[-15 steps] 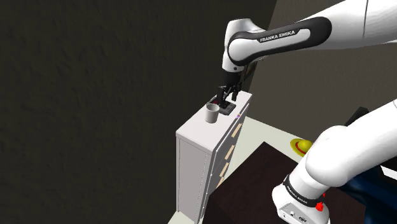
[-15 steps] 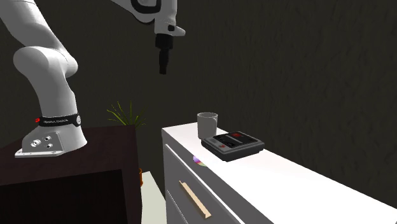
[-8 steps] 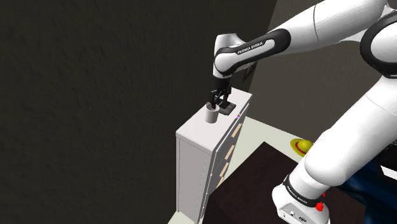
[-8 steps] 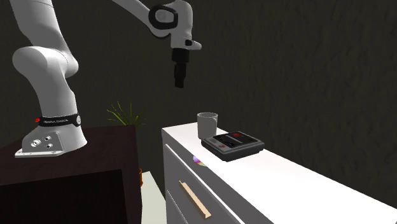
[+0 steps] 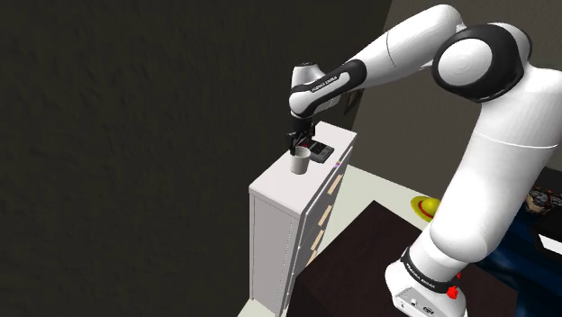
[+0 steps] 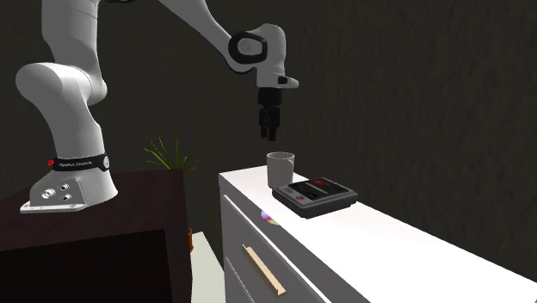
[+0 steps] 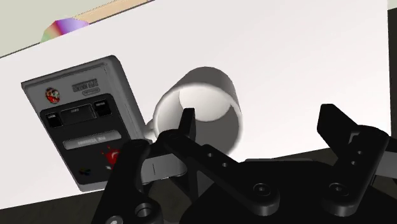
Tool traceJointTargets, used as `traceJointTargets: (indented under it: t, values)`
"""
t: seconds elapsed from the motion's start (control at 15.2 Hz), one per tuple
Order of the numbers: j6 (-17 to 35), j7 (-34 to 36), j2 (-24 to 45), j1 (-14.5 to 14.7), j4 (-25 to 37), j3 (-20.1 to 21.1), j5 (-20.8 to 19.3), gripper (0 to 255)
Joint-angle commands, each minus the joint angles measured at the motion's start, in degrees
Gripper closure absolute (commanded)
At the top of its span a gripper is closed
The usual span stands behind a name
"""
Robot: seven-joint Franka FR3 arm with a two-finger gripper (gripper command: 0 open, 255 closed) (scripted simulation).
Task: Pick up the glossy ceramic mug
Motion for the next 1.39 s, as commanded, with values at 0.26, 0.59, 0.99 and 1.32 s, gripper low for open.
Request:
traceJointTargets:
  t: [0.26, 0.59, 0.99, 1.32]
  values:
    - [3.12, 0.25, 7.21, -0.15, 4.67, -0.39, -0.9, 0]
    - [6.66, 0.58, 10.0, -0.15, 3.91, -0.47, -1.1, 0]
    - [6.67, 0.59, 10.0, -0.13, 3.89, -0.46, -1.1, 255]
    - [6.66, 0.6, 9.99, -0.13, 3.89, -0.46, -1.1, 255]
